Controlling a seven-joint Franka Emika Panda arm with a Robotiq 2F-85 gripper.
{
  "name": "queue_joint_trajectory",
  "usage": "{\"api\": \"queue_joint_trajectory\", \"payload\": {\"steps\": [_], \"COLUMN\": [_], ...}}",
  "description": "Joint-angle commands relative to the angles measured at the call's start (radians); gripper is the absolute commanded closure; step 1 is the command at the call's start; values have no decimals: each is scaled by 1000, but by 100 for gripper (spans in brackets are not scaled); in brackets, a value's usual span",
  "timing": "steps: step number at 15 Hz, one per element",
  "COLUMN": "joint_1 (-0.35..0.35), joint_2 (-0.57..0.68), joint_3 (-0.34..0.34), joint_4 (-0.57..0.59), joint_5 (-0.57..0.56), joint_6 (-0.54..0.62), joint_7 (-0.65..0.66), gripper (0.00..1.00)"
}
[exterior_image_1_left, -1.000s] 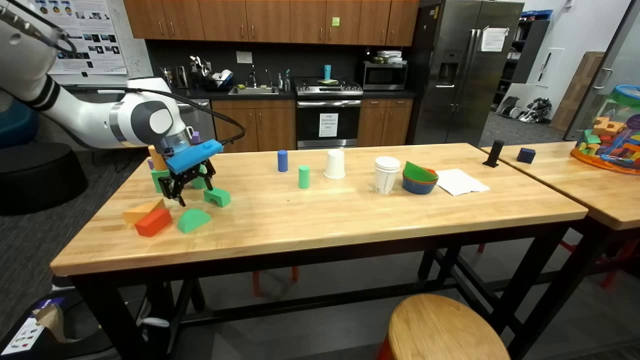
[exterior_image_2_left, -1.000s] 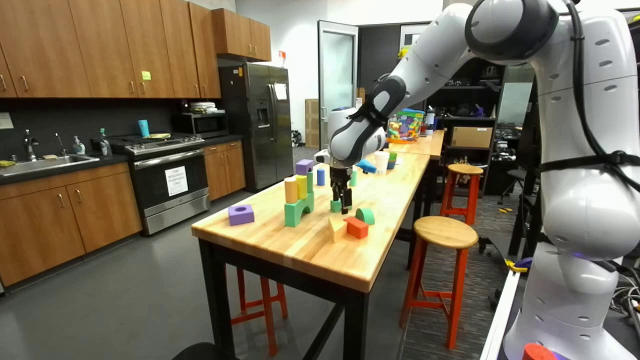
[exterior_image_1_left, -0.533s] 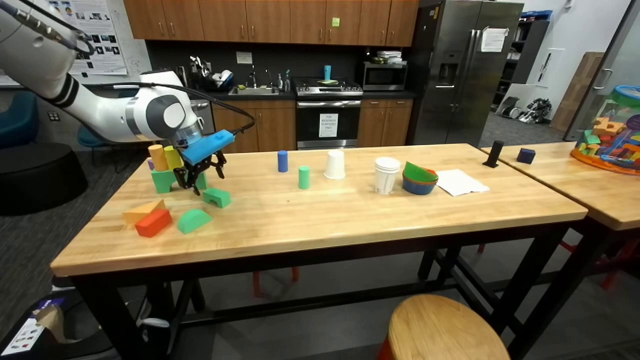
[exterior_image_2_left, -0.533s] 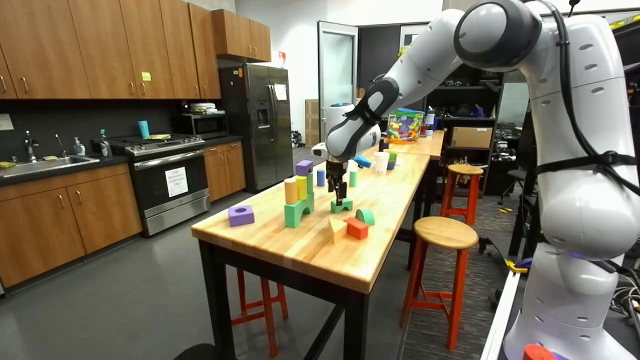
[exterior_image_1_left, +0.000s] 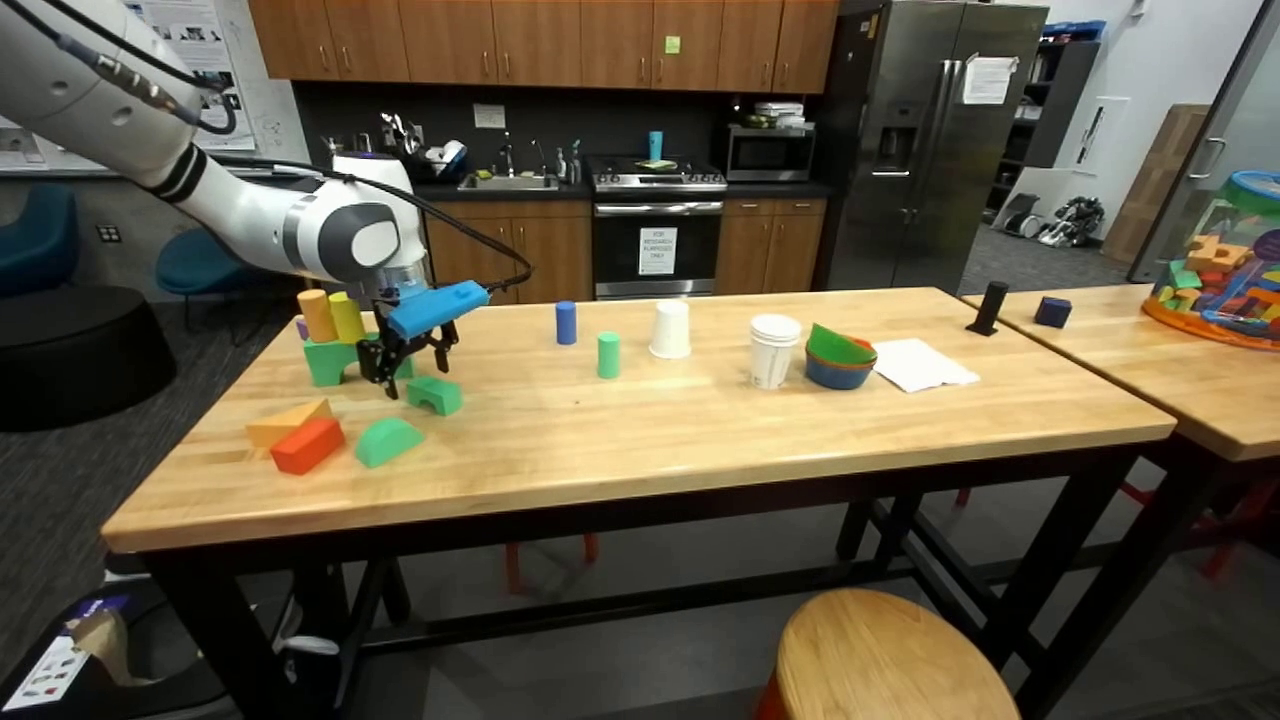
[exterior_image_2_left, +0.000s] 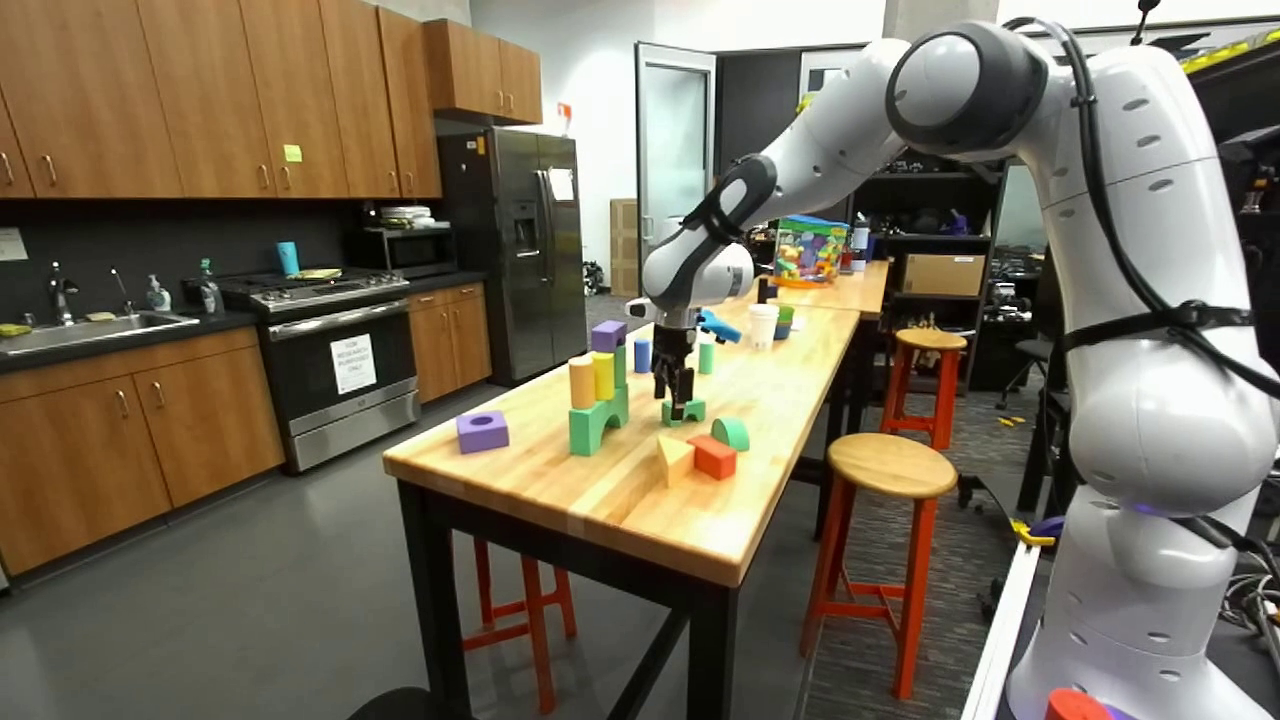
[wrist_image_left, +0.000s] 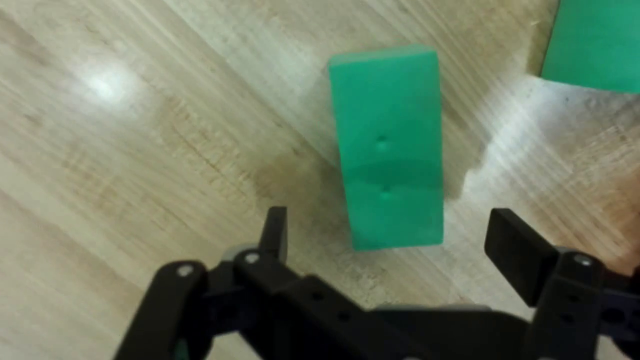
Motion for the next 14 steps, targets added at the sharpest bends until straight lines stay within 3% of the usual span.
{"api": "queue_joint_trajectory", "payload": {"steps": [1,6,11,12,14], "joint_1": [-42,-46,-7,-7,-6], "joint_2": [45,66,50,45,43], "joint_3": [9,-8,-24,-22,-21], "joint_4": [83,131,110,104,101], "joint_5": [67,57,-37,-49,-64], "joint_6": [-101,-161,-115,-108,-102], "joint_7": [-68,-70,-38,-48,-51], "gripper": [0,0,0,25,32]}}
